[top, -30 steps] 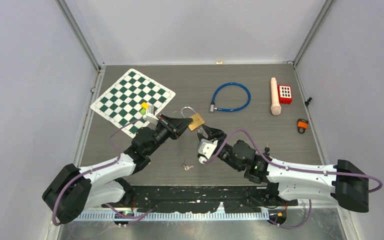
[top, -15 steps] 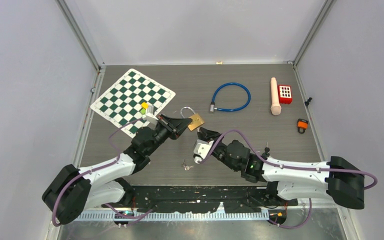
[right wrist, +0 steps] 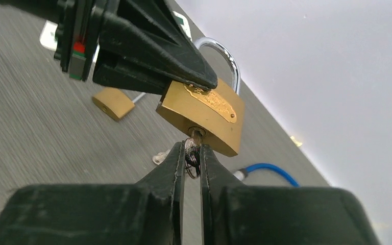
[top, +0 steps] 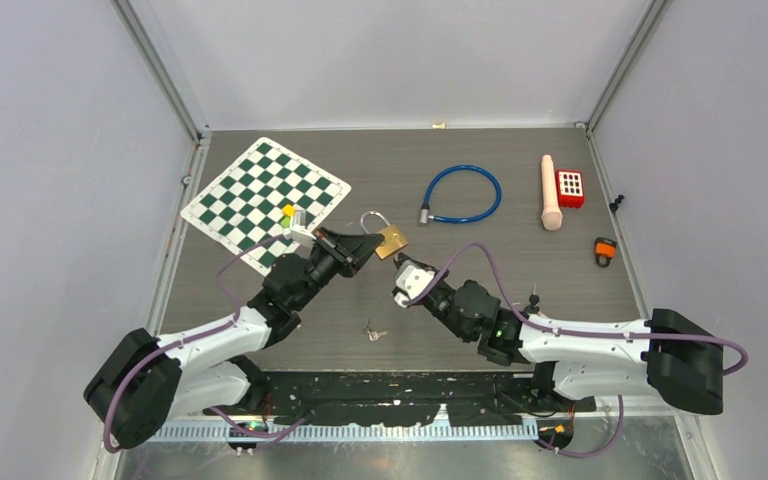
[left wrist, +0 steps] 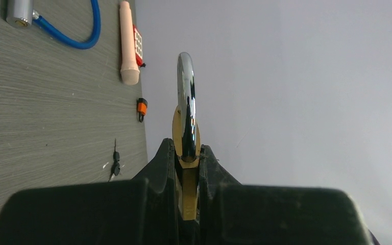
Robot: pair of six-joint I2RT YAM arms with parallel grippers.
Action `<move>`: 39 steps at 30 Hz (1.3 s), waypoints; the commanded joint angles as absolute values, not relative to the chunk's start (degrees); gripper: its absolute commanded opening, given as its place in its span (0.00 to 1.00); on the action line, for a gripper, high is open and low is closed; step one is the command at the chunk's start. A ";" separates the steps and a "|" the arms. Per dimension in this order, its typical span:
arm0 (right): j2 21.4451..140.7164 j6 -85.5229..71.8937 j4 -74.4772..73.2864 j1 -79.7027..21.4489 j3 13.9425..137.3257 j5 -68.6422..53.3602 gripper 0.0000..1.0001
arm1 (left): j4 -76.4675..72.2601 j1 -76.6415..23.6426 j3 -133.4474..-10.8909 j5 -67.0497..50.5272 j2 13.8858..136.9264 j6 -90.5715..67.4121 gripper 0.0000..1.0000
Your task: Unlock with the key
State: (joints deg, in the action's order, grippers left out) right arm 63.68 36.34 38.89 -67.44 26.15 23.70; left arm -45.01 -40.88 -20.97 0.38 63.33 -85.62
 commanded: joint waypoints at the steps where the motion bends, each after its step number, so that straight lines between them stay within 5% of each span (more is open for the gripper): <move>1: 62.38 15.74 47.54 -66.65 26.81 25.90 0.05 | -61.76 -42.35 -22.71 -2.13 60.11 -84.07 0.00; 21: 62.26 -28.10 64.49 -55.75 16.97 15.59 0.05 | -76.05 -44.20 -19.16 -6.51 62.46 -81.50 0.00; 25: 61.55 -23.28 56.93 -55.49 20.64 12.15 0.06 | -76.01 -44.21 -18.70 -5.11 62.68 -81.44 0.00; 32: 54.91 -24.53 44.11 -55.05 22.52 10.22 0.47 | -74.39 -42.26 -19.00 -3.19 63.87 -81.32 0.00; 39: 44.62 -42.57 38.83 -47.75 17.03 5.24 0.60 | -74.92 -41.10 -20.38 -3.47 65.83 -81.45 0.00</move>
